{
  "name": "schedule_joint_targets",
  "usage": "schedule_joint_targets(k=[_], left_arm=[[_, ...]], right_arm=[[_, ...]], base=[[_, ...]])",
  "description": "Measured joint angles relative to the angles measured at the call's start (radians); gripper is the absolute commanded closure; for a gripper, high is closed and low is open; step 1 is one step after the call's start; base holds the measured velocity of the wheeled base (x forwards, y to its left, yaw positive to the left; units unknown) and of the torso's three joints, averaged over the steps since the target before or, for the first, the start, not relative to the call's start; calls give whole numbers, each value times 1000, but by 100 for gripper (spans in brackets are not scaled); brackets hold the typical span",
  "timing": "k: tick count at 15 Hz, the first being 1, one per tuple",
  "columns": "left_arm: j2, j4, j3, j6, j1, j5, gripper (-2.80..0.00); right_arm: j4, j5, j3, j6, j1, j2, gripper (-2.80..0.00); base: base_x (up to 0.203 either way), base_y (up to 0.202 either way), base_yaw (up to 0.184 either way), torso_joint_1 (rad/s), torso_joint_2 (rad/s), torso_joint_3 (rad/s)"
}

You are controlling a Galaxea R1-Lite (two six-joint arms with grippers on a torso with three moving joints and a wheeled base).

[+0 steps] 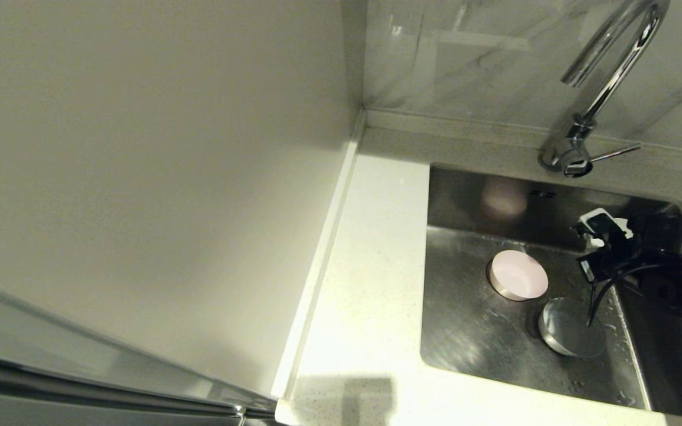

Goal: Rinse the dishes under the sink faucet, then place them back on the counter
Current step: Put a bowl back to the table from the sink

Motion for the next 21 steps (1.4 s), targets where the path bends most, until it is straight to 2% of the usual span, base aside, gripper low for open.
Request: schedule_joint_targets(k=[5, 8, 11, 15, 21], left_arm=[[0, 0, 0, 0, 0, 0, 0], [0, 0, 0, 0, 0, 0, 0], [0, 0, 0, 0, 0, 0, 0], [0, 0, 0, 0, 0, 0, 0], [0, 0, 0, 0, 0, 0, 0]], right_arm=[[20, 22, 254, 81, -14, -332, 0], [168, 27, 281, 176, -26, -528, 0], [337, 23, 129, 237, -68, -577, 0], [512, 19, -87, 288, -175, -505, 0], [550, -4, -294, 317, -295, -302, 0]], base=[[0, 0, 0, 0, 0, 0], [0, 0, 0, 0, 0, 0], [0, 0, 0, 0, 0, 0], [0, 0, 0, 0, 0, 0], [0, 0, 0, 0, 0, 0]])
